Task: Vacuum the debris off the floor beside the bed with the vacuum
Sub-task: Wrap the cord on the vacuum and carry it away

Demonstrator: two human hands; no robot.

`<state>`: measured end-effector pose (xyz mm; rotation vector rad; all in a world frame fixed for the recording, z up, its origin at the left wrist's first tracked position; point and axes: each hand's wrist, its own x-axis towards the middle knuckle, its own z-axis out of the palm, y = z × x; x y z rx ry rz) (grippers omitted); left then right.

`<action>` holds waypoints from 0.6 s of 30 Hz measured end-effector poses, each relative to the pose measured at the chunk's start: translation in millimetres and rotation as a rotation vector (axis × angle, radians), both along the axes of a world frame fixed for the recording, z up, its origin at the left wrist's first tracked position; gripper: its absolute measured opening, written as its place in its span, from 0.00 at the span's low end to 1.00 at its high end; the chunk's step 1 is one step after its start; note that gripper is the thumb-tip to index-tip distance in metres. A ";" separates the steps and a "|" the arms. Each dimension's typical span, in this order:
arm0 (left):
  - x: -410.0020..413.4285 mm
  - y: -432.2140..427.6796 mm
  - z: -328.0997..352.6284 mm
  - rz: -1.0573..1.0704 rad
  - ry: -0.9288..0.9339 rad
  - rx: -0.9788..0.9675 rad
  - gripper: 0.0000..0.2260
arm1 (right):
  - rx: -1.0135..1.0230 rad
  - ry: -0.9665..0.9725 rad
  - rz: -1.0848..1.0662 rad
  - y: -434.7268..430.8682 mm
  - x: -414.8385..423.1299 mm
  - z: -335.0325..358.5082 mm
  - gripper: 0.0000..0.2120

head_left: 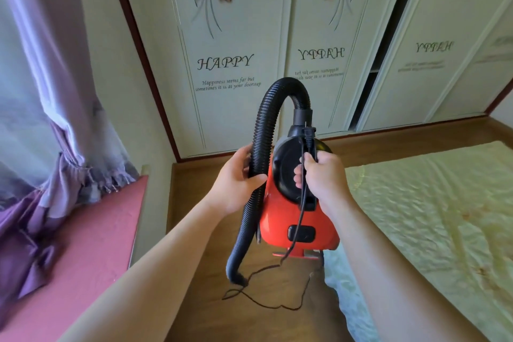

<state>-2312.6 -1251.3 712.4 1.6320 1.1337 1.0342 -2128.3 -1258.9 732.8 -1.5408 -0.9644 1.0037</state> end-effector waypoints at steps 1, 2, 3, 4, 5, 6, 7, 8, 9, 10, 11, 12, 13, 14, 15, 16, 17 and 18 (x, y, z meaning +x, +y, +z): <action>4.3 10.2 0.0 0.016 0.006 0.000 0.28 | 0.002 -0.004 0.015 11.8 4.1 0.4 0.12; 6.6 18.4 0.2 0.031 0.013 0.004 0.28 | 0.003 -0.012 0.025 20.5 6.8 0.6 0.12; 9.8 27.2 1.2 0.044 0.012 0.013 0.27 | 0.006 -0.021 0.034 30.4 10.1 0.8 0.12; 13.9 38.0 2.2 0.063 0.010 0.020 0.26 | 0.009 -0.027 0.044 42.0 14.3 1.9 0.12; 18.4 48.0 4.0 0.083 0.010 0.022 0.25 | 0.011 -0.032 0.055 53.6 18.6 2.9 0.12; 22.7 57.3 6.0 0.100 0.003 0.023 0.25 | 0.013 -0.040 0.069 64.7 22.9 4.4 0.12; 26.6 65.9 7.6 0.114 -0.004 0.026 0.25 | 0.013 -0.048 0.082 75.3 26.4 6.3 0.12; 30.2 74.5 9.2 0.129 -0.003 0.038 0.25 | 0.014 -0.055 0.092 86.0 29.5 8.7 0.12; 32.9 83.8 11.1 0.142 0.004 0.054 0.25 | 0.017 -0.059 0.102 97.1 31.5 11.5 0.12; 34.8 92.5 13.3 0.154 0.008 0.067 0.24 | 0.018 -0.063 0.113 107.7 32.8 14.4 0.11; 36.1 101.2 15.7 0.163 0.001 0.079 0.23 | 0.021 -0.065 0.122 118.2 33.5 17.6 0.11; 36.8 110.3 18.6 0.174 -0.008 0.086 0.23 | 0.025 -0.066 0.129 128.7 33.3 21.3 0.11; 37.0 119.6 21.1 0.182 -0.021 0.088 0.23 | 0.032 -0.064 0.131 139.5 33.2 23.8 0.11; 36.4 129.4 23.5 0.190 -0.037 0.083 0.23 | 0.038 -0.061 0.131 150.1 32.3 26.6 0.11; 35.2 139.4 25.1 0.194 -0.059 0.076 0.22 | 0.044 -0.060 0.129 160.9 30.9 28.5 0.11; 33.5 150.1 26.4 0.199 -0.075 0.072 0.21 | 0.050 -0.062 0.122 171.9 28.9 29.7 0.11; 31.4 161.8 26.7 0.202 -0.084 0.073 0.19 | 0.057 -0.065 0.112 183.6 26.0 30.6 0.11; 28.7 173.4 26.6 0.204 -0.083 0.075 0.18 | 0.062 -0.069 0.101 194.5 23.1 30.8 0.11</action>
